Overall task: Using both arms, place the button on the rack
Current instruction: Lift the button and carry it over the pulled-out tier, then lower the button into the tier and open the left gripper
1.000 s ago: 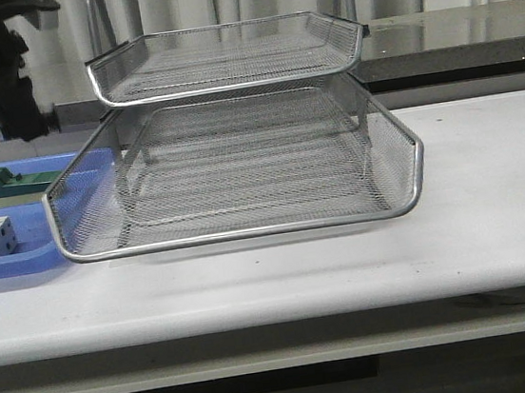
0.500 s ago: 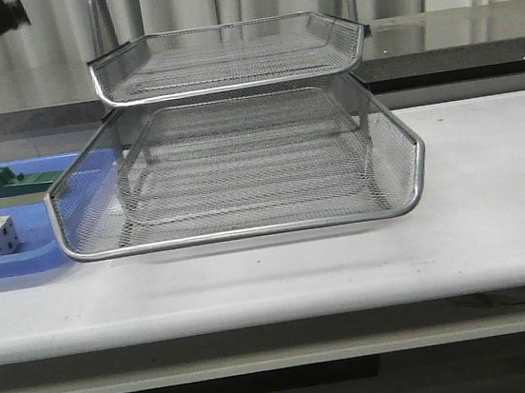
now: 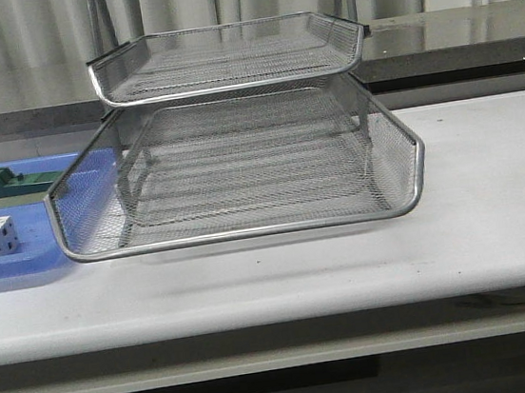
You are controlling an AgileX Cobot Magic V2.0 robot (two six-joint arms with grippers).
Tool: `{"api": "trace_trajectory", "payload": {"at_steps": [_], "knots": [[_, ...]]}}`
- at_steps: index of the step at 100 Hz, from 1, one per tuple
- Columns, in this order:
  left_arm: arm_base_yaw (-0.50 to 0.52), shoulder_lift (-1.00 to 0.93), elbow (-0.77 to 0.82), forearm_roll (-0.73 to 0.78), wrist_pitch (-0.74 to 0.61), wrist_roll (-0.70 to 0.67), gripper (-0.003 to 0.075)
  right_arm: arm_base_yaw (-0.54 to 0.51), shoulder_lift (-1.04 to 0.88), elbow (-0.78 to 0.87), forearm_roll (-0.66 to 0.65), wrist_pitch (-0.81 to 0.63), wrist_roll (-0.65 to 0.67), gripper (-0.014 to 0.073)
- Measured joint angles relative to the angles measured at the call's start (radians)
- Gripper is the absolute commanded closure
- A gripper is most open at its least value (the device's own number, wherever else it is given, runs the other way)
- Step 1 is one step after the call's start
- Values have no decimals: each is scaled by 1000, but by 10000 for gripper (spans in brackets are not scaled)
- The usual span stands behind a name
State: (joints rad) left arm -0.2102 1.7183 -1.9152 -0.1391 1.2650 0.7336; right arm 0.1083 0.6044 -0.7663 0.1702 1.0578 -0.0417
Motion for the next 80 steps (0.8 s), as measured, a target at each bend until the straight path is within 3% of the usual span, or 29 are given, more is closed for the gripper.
{"api": "trace_trajectory", "payload": {"at_steps": [50,80], "knots": [[-296,46,157,-12,-6,-4,741,0,0,0,0,0,0,654],[-366,188,165,-45,-60,-4,741,0,0,0,0,2,0,654]]}}
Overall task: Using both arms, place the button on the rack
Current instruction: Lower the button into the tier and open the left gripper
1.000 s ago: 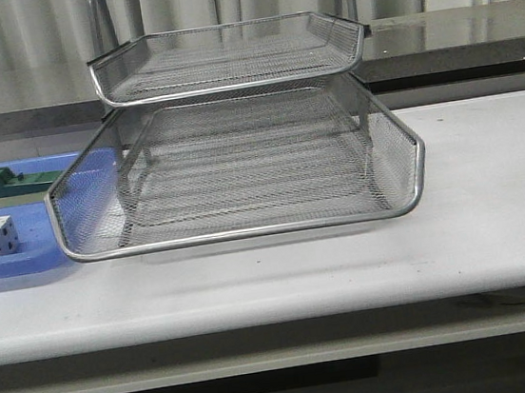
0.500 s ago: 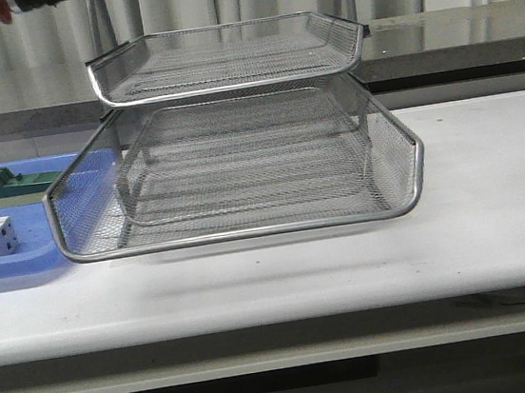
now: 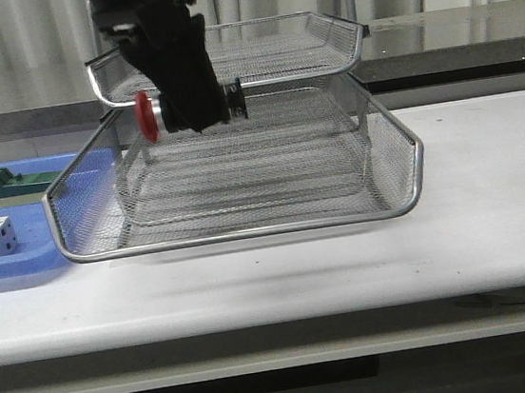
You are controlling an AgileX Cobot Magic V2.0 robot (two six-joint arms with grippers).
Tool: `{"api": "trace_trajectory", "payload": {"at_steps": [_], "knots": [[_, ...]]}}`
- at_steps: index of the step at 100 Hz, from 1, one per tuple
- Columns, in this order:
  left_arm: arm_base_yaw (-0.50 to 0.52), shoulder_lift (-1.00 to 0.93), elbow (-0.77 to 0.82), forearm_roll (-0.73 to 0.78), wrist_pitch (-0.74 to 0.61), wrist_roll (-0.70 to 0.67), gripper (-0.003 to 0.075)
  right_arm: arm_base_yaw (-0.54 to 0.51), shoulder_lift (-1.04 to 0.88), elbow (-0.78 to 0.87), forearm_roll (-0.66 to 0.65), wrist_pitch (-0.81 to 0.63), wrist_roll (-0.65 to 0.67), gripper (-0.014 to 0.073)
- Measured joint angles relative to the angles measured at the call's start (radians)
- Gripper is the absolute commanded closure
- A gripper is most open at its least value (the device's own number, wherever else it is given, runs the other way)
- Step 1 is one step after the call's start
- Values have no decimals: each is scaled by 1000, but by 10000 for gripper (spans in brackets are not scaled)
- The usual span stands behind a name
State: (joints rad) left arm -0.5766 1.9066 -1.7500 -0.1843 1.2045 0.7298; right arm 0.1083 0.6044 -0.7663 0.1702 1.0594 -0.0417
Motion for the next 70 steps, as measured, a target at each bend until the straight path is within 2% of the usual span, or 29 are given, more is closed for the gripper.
{"api": "trace_trajectory", "payload": {"at_steps": [47,56,68,69,70], "knots": [[-3,102,0,-21,-84,0,728,0,0,0,0,0,0,654],[-3,110,0,-20,-84,0,645,0,0,0,0,0,0,654],[-3,110,0,-25,-86,0,435,0,0,0,0,0,0,654],[-3,110,0,-25,-86,0,390,0,0,0,0,0,0,654],[-3,110,0,-25,-86,0,390,0,0,0,0,0,0,654]]}}
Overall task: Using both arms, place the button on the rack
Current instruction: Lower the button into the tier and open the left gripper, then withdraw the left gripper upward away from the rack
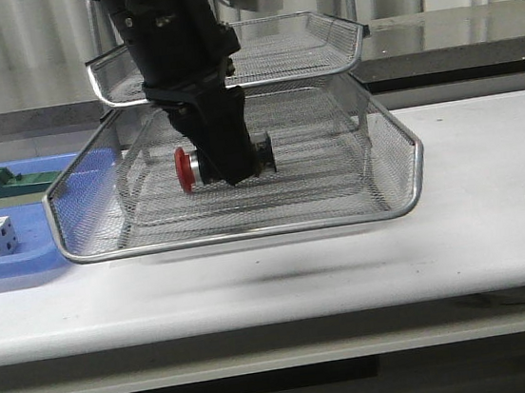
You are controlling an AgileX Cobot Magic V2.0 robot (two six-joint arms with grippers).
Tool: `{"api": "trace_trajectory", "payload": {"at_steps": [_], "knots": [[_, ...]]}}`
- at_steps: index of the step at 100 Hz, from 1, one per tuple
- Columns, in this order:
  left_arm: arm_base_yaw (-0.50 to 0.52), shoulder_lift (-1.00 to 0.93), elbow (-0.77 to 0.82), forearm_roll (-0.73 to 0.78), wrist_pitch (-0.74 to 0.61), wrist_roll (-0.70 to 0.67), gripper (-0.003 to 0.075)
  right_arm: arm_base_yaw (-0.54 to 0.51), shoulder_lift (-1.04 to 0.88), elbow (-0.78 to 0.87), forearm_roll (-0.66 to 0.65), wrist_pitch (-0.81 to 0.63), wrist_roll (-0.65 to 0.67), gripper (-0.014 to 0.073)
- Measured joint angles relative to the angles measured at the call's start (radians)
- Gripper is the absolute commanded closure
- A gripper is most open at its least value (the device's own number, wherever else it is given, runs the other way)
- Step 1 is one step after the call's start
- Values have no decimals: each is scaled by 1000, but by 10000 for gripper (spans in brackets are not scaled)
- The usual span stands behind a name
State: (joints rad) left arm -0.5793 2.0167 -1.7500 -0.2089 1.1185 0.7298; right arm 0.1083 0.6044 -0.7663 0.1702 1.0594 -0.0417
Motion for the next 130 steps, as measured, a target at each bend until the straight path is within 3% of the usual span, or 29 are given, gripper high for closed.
{"api": "trace_trajectory", "payload": {"at_steps": [10,20,79,101,130], "knots": [[0,0,0,-9,0,0,199,0,0,0,0,0,0,654],[0,0,0,-17,2,-2,127,0,0,0,0,0,0,654],[0,-144,-10,-26,110,-127,137,0,0,0,0,0,0,654],[0,-248,-10,-14,123,-139,183,0,0,0,0,1,0,654],[10,-404,-7,147,135,-242,228,0,0,0,0,1,0,654]]}}
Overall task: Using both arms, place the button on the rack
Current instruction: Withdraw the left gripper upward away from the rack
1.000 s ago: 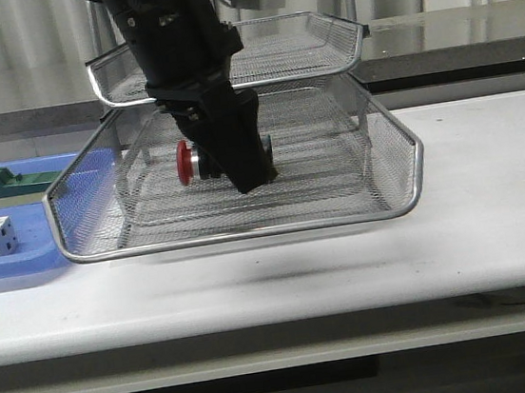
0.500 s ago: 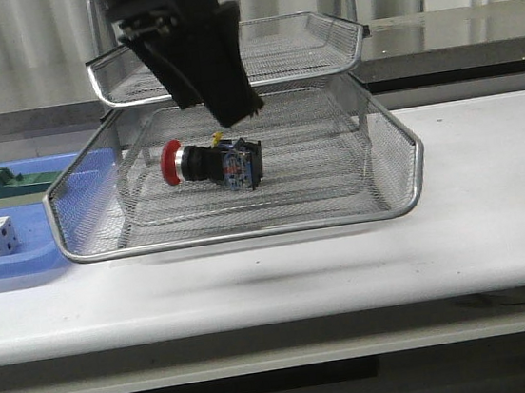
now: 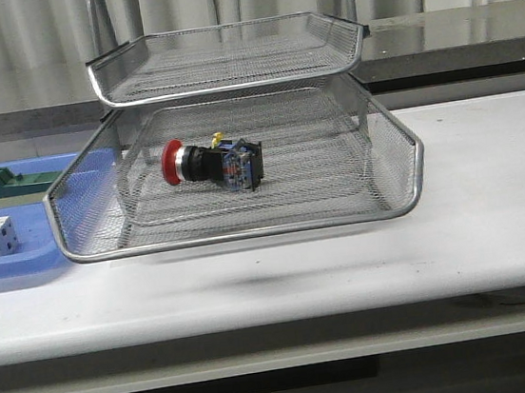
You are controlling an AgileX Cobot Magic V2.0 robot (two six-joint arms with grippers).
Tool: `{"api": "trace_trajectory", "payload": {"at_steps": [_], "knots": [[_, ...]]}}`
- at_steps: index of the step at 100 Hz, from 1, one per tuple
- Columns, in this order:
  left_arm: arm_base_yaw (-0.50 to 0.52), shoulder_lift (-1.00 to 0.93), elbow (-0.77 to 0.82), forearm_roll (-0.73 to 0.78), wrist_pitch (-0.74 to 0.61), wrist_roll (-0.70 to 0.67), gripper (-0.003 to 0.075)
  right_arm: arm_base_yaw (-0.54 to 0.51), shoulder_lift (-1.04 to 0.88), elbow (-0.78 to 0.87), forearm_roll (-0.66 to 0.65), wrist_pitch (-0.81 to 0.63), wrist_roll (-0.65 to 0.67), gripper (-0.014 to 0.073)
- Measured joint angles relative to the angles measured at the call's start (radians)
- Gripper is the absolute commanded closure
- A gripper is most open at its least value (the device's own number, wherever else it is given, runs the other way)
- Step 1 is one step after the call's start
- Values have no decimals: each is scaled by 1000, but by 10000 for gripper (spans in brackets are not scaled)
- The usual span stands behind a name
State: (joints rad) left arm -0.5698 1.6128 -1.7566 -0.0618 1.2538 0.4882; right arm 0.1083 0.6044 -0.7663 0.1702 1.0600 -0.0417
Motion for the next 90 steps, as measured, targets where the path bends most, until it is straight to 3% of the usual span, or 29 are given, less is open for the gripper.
{"api": "trace_trajectory", "payload": {"at_steps": [26,64,90], "knots": [[187,-199,97,25,-44,-61,228,0,0,0,0,0,0,654],[581,-556,483,-92,-414,-78,228,0,0,0,0,0,0,654],[634,-810,831,-182,-686,-79,228,0,0,0,0,0,0,654]]}}
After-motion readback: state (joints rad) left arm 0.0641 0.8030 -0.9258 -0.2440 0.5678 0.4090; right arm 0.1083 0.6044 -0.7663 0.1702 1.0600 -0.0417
